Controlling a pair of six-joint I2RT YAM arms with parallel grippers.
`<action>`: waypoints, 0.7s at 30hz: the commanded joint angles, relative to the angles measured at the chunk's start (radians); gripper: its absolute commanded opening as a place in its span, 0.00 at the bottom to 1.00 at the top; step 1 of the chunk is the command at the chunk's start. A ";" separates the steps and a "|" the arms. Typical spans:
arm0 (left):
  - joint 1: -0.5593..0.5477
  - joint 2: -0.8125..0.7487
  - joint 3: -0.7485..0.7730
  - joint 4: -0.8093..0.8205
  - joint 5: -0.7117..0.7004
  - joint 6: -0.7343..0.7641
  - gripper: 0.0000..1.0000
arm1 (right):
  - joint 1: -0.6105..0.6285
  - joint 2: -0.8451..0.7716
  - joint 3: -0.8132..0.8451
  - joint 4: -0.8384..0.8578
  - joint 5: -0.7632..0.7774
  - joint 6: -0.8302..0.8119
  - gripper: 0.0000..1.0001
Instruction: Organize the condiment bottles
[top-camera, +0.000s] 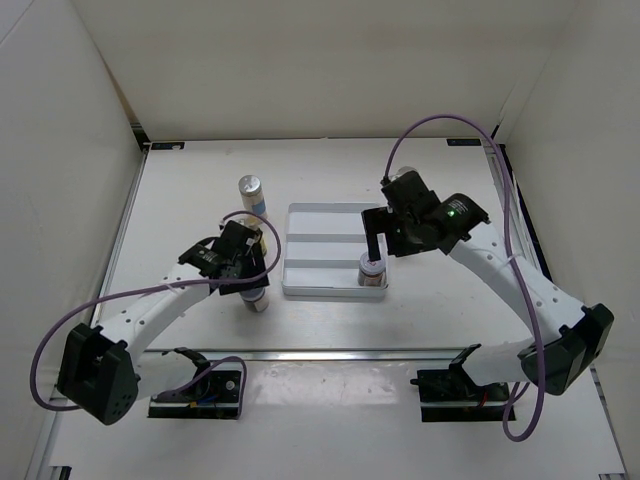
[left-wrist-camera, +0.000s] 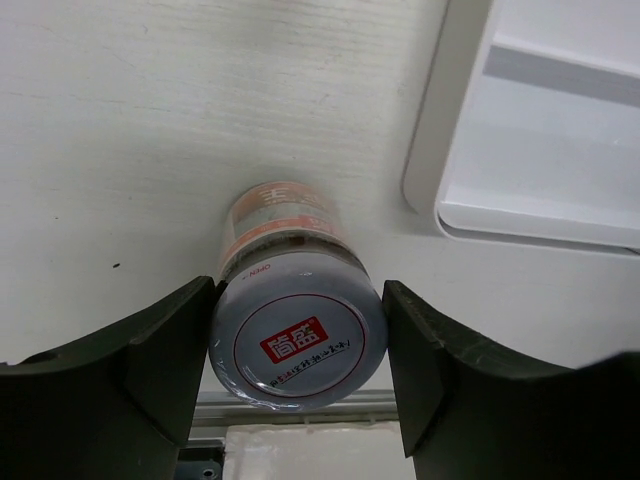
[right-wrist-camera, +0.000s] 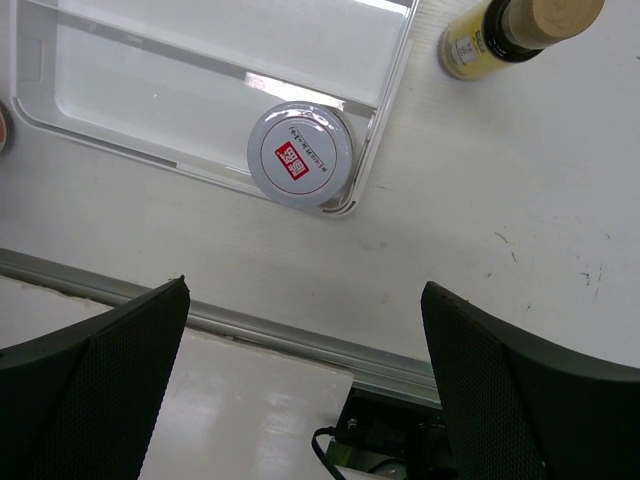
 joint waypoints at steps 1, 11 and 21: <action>-0.036 -0.057 0.109 0.015 -0.017 0.035 0.35 | -0.003 -0.029 -0.002 0.008 0.015 0.001 1.00; -0.198 0.108 0.373 0.010 -0.083 0.144 0.34 | -0.024 -0.048 -0.039 0.008 0.024 0.001 1.00; -0.198 0.342 0.396 0.126 -0.054 0.177 0.38 | -0.055 -0.077 -0.039 -0.010 0.024 -0.010 1.00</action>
